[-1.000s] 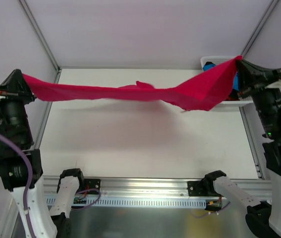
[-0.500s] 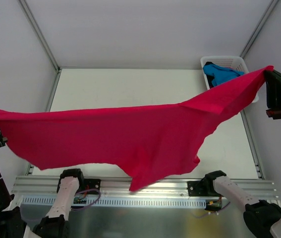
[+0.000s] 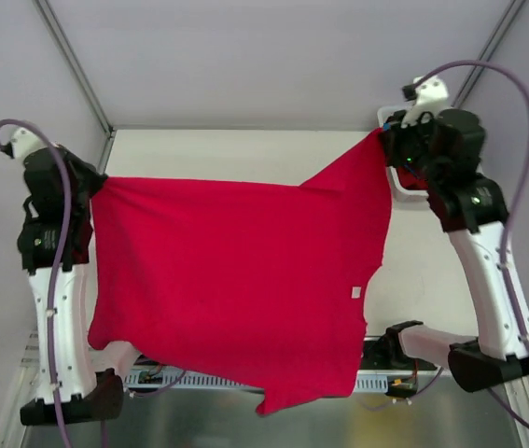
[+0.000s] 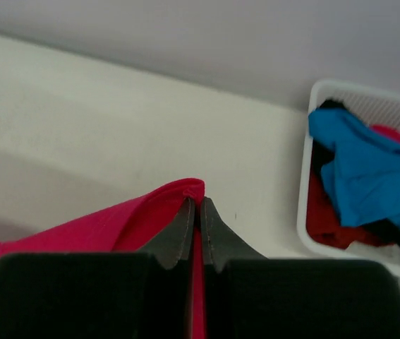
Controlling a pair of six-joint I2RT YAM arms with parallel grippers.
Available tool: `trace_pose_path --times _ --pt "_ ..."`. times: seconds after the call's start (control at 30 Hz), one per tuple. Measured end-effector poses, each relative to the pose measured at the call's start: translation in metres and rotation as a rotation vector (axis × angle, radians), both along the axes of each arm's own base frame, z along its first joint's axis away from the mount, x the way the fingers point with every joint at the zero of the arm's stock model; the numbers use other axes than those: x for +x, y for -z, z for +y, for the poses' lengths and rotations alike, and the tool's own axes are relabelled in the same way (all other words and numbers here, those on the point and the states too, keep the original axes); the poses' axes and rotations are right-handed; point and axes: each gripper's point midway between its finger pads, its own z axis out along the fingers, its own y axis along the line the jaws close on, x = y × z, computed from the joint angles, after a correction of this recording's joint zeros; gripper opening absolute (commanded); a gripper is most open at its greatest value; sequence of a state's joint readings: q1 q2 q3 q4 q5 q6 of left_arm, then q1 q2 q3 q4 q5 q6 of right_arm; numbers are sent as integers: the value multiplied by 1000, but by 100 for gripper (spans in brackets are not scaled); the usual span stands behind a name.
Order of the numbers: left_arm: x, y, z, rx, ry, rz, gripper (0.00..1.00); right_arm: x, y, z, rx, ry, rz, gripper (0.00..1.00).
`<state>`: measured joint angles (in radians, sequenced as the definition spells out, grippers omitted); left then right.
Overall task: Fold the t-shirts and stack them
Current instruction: Flatten the tshirt out
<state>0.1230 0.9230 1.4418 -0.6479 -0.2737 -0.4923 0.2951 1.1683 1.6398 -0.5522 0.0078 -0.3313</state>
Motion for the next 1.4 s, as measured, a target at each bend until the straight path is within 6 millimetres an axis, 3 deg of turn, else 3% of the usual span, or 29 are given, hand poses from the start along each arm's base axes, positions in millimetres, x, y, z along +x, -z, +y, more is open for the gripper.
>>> trace_pose_path --times 0.07,0.17,0.37,0.43,0.47,0.5,0.67,0.87,1.03,1.17,1.4 --pt "16 48 1 -28 -6 99 0 21 51 4 -25 11 120 0" --pt "29 103 2 -59 -13 187 0 47 104 10 -43 23 228 0" --pt "72 175 7 -86 -23 239 0 113 177 20 -54 50 323 0" --pt "95 197 10 -91 -25 262 0 137 204 22 -62 58 361 0" --pt "104 198 11 -90 -24 246 0 149 217 24 -69 61 386 0" --pt "118 216 13 -93 -26 276 0 165 227 26 -71 64 398 0" --pt "171 259 20 -99 -29 327 0 235 269 41 -77 67 422 0" --pt "235 265 26 -96 -9 266 0 287 287 56 -55 50 392 0" --pt "277 267 32 -118 38 210 0 306 285 52 -23 62 364 0" --pt "285 270 34 -161 88 194 0 313 281 48 3 74 348 0" --pt "303 236 39 -142 152 110 0 318 274 50 5 70 320 0"
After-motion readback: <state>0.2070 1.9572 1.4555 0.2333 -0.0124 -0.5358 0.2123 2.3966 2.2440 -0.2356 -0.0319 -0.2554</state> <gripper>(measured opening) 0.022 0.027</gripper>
